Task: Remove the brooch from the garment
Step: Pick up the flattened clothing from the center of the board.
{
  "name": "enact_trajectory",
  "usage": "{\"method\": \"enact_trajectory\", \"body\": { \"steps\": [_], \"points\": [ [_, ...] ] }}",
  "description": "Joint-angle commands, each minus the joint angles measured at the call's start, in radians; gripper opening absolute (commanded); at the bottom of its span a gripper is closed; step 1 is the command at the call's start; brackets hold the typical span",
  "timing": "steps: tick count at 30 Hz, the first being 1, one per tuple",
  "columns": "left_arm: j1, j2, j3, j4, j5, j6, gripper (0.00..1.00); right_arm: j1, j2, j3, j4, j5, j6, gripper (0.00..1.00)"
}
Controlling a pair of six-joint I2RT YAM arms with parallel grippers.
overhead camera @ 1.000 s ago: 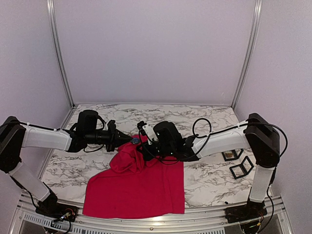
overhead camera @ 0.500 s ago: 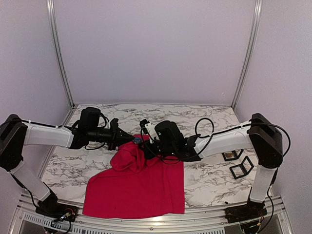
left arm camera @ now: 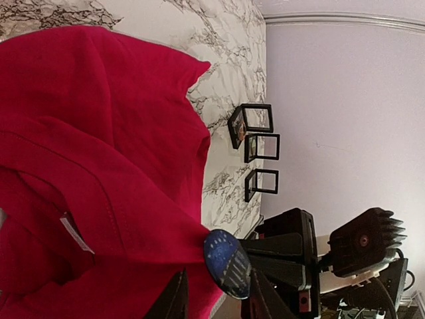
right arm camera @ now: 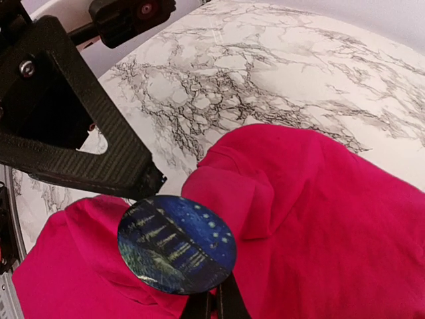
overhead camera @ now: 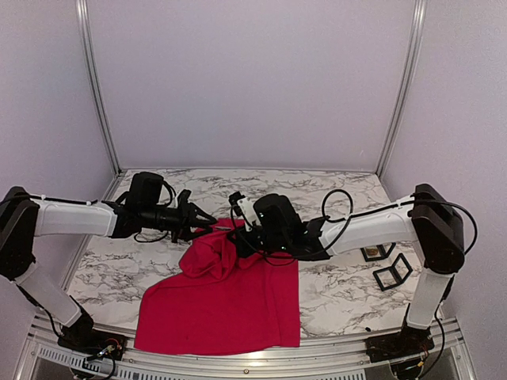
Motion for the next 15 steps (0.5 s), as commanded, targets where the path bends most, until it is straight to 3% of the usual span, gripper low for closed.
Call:
{"method": "enact_trajectory", "body": {
  "steps": [1,9,15],
  "points": [
    [0.011,-0.080,0.105,-0.286,-0.098,0.285,0.33,0.006,-0.051,0.037,-0.050,-0.002,-0.009,0.00],
    [-0.030,-0.175,0.237,-0.564,-0.310,0.767,0.30,0.005,-0.076,0.051,-0.087,-0.026,-0.022,0.00],
    [-0.144,-0.201,0.247,-0.598,-0.512,1.032,0.36,0.006,-0.086,0.066,-0.104,-0.096,-0.057,0.00]
  ]
}}
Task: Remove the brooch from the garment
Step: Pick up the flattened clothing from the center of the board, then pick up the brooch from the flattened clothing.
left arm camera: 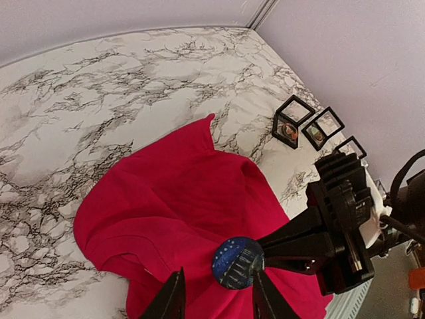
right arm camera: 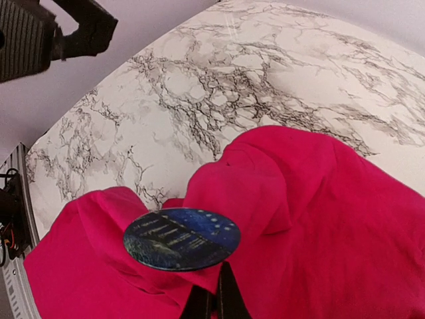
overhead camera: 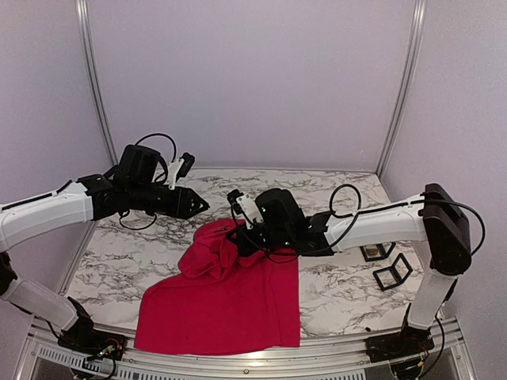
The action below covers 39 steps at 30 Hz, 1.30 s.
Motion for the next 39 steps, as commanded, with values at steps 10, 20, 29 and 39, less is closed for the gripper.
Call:
{"method": "enact_trajectory", "body": {
  "steps": [10,20,29,39],
  "points": [
    [-0.210,-0.053,-0.066,-0.044,-0.363,0.473,0.35,-0.006,-0.027,0.078,-0.042,-0.102,-0.029,0.00],
    [-0.270,-0.048,-0.094,-0.028,-0.431,0.538,0.33,-0.021,-0.025,0.073,-0.028,-0.136,-0.013,0.00],
    [-0.281,-0.023,-0.076,-0.027,-0.425,0.553,0.31,-0.026,-0.025,0.069,-0.023,-0.134,-0.008,0.00],
    [-0.305,0.011,-0.060,-0.039,-0.442,0.564,0.31,-0.028,-0.019,0.067,-0.019,-0.135,-0.007,0.00]
  ]
}}
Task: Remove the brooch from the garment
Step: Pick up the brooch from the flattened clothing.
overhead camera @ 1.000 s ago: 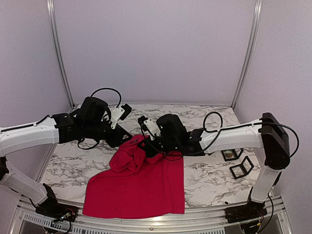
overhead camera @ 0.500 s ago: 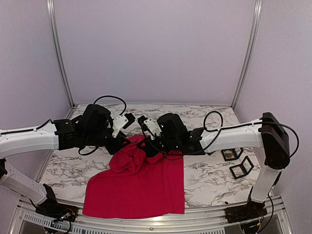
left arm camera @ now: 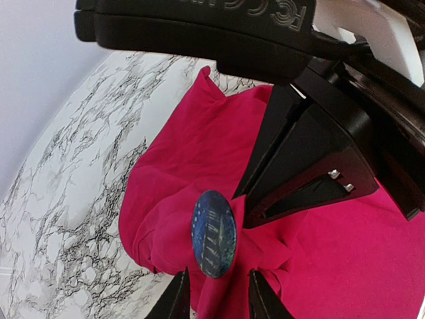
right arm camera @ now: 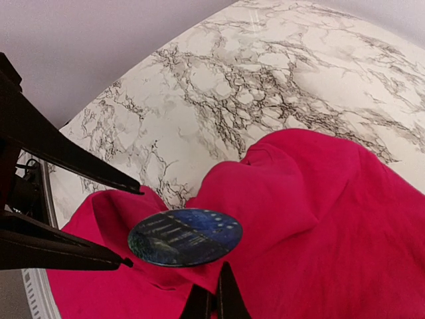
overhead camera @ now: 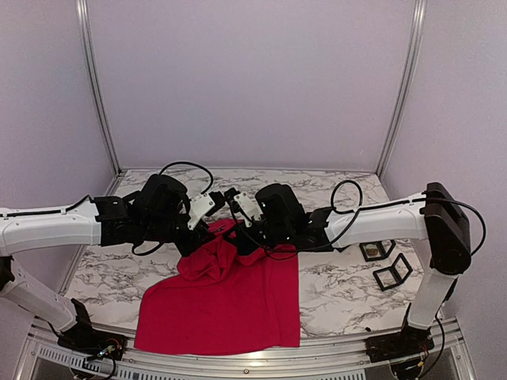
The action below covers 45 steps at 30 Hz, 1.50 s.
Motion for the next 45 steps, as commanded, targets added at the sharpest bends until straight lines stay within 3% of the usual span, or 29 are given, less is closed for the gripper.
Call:
{"method": "enact_trajectory", "body": {
  "steps": [1,7,20,30,45],
  "points": [
    [-0.010,0.020,0.024,0.012,-0.020,0.012,0.30,-0.009,-0.019,0.033,0.020,-0.012,0.008,0.00],
    [-0.012,0.032,0.032,0.045,-0.057,0.005,0.22,-0.010,-0.015,0.030,0.020,-0.019,0.008,0.00],
    [-0.012,0.055,0.049,0.064,-0.038,0.011,0.15,-0.010,-0.008,0.035,0.015,-0.023,0.007,0.00],
    [-0.012,0.061,0.053,0.059,-0.047,0.002,0.00,-0.008,-0.007,0.039,0.016,-0.025,0.005,0.00],
    [0.005,0.026,0.066,0.056,-0.067,-0.039,0.00,-0.008,0.007,0.045,-0.013,0.024,-0.008,0.00]
  ]
}}
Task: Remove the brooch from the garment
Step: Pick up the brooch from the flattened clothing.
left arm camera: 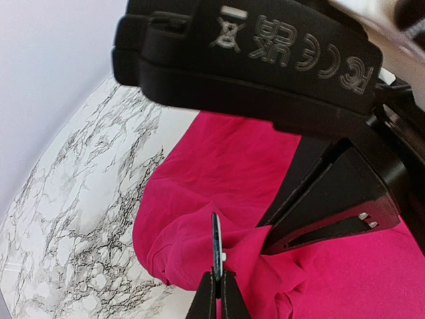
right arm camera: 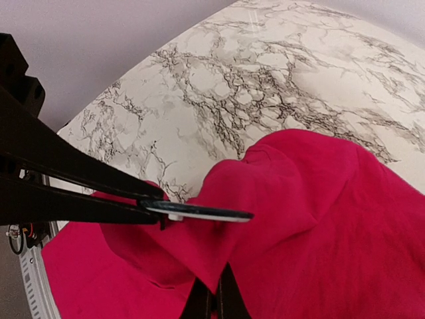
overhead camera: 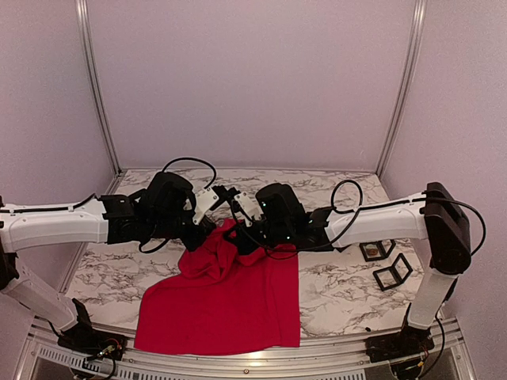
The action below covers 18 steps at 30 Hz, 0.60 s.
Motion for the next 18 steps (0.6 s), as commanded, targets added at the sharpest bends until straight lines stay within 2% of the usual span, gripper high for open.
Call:
{"method": "enact_trajectory", "body": {
  "steps": [1,5,9,18],
  "points": [
    [0.015,-0.028,0.038,0.004,0.011,-0.019,0.00,-0.003,0.007,0.047,-0.012,0.030,-0.010,0.00],
    [0.048,-0.036,0.041,0.003,0.066,-0.067,0.00,-0.002,0.003,0.052,-0.003,0.029,-0.010,0.00],
    [0.087,-0.051,-0.001,0.078,0.153,-0.147,0.00,-0.002,-0.008,0.047,0.025,0.021,0.003,0.00],
    [0.121,-0.088,-0.211,0.473,0.263,-0.433,0.00,-0.001,-0.020,0.008,0.133,-0.006,0.065,0.00]
  ]
}}
